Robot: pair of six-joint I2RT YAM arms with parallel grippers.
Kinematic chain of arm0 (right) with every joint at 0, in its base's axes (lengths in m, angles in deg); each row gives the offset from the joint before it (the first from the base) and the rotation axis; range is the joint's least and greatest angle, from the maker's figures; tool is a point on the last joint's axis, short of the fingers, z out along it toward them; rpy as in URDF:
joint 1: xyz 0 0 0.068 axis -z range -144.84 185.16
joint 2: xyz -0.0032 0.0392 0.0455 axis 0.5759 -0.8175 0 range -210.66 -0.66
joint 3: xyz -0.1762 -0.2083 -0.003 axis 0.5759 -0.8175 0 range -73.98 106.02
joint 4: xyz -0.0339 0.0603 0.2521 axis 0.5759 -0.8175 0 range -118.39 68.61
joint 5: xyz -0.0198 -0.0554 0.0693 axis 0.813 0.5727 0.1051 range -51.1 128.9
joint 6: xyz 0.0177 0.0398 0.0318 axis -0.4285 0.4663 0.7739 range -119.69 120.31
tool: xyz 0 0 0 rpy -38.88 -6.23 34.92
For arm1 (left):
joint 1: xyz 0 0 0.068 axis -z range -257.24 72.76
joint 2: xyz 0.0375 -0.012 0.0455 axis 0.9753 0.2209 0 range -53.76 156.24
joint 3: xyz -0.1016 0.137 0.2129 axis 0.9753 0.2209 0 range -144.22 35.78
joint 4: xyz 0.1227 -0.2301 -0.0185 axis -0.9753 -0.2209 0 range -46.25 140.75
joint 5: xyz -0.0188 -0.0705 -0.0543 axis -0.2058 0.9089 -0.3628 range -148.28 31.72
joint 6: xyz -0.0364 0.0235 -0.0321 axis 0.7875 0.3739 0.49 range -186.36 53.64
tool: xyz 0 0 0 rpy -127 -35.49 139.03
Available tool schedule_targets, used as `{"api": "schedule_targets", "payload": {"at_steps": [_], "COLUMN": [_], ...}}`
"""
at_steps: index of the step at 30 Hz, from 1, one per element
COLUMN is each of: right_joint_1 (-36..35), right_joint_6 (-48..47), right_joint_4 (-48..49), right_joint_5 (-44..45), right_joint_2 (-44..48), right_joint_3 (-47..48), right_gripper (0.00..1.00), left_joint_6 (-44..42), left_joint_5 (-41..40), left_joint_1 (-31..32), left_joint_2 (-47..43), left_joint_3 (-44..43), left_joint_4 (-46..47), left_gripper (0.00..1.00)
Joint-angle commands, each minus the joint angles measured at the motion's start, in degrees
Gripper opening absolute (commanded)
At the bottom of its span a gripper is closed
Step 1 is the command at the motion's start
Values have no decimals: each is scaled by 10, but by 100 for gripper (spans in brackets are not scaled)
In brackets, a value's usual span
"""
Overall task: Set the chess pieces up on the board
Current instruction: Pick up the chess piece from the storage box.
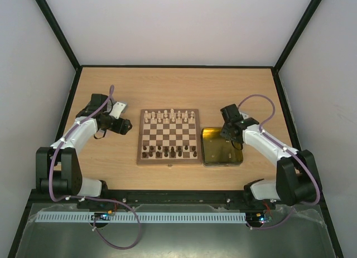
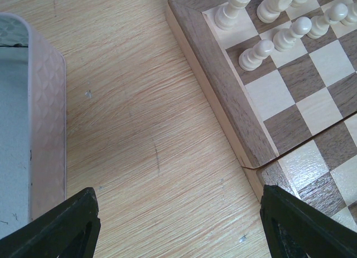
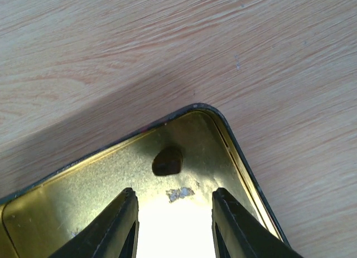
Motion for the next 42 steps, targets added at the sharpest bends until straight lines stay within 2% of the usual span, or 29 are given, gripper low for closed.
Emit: {"api": "schedule_targets", "payload": {"at_steps": [1,9,17,22,29,36,42], "right_joint_1": [23,27,35,36,37,37,37], "right_joint_6": [-17,-17,-16,-16,-16,-17,-18], "right_joint_4": [40,71,90,92,91,71,56], "right_joint_5": [-27,-33,-38,-29,-24,-18,-47], "right_joint_2": [-14,-41,-56,-50,-43,-18,19], "right_joint_3": [-12,-21,-33,-42,-41,-33,-34], "right_gripper": [35,34,27,24,12,8,6], "left_joint_6": [0,-1,-1,-1,0,-1,1], "left_joint_5": [9,9,8,8,8,7,7], "left_joint_1": [-3,-3,-3,-3,-3,-3,-3], "left_joint_2": [-6,-5,-4,-1,-3,-3,0], "left_joint_3": [9,9,10,10,10,9,8], "left_joint_4": [-1,0,0,1,0,0,0], "left_gripper": [79,79,79,79,79,79,79]}}
